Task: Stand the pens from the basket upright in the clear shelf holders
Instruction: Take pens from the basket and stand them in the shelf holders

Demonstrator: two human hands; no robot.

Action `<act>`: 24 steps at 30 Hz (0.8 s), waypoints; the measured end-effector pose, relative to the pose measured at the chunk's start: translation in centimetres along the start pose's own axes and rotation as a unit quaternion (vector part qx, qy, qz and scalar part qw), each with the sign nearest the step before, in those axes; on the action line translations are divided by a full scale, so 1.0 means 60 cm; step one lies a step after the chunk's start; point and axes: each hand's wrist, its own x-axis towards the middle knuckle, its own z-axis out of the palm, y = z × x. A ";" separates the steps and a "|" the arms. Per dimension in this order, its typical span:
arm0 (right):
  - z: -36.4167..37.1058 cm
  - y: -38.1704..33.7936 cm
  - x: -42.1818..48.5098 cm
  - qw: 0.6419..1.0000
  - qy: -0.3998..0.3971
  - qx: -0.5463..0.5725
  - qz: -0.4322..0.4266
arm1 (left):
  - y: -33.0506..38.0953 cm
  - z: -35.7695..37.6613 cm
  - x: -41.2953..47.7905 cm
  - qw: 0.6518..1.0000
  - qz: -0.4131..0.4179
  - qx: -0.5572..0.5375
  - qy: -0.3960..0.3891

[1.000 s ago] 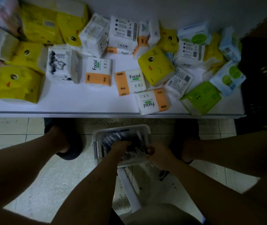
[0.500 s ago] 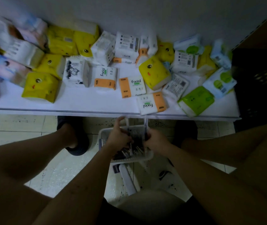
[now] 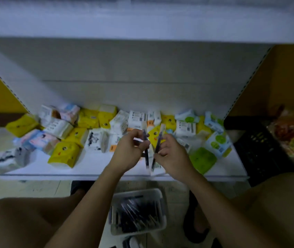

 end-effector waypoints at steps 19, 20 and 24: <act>-0.325 -0.375 -0.002 0.913 0.184 0.051 -0.361 | 0.508 -0.050 -0.006 0.903 0.416 0.079 0.068; -0.336 -0.392 0.007 0.910 0.186 0.054 -0.366 | 0.527 -0.057 0.002 0.900 0.422 0.076 0.078; -0.367 -0.447 0.052 0.898 0.184 0.058 -0.395 | 0.581 -0.088 0.038 0.887 0.433 0.098 0.127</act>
